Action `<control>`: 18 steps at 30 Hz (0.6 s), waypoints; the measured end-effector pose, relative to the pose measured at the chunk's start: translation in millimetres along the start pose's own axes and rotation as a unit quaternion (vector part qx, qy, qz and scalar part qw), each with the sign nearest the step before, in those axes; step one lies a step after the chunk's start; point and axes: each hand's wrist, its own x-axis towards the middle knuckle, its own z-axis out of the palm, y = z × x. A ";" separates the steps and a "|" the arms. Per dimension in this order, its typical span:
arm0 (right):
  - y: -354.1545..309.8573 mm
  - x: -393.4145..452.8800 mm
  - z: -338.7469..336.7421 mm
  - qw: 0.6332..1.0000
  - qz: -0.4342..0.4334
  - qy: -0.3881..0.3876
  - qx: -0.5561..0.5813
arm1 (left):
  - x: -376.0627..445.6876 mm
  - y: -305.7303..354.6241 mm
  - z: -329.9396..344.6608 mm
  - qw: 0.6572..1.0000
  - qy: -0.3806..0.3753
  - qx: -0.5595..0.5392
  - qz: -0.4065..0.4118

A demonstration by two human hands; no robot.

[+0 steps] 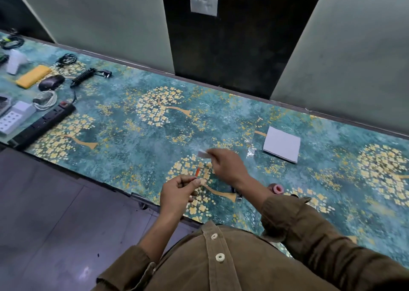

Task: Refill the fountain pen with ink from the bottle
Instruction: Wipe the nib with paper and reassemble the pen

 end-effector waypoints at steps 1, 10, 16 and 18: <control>2.3 -1.1 8.9 0.999 -0.006 -0.047 -0.027 | 1.0 -1.2 -1.7 1.000 0.003 -0.007 -0.004; 19.6 -26.6 27.5 0.980 -0.028 -0.174 -0.088 | -13.1 -12.1 -2.4 0.999 0.018 -0.026 -0.008; 3.7 -61.7 8.1 0.927 0.140 -0.100 0.333 | -16.4 -14.5 11.6 1.000 -0.020 0.023 -0.007; 9.4 -78.4 3.5 0.879 0.187 -0.087 0.430 | -18.0 -15.2 20.7 0.997 -0.053 0.056 -0.003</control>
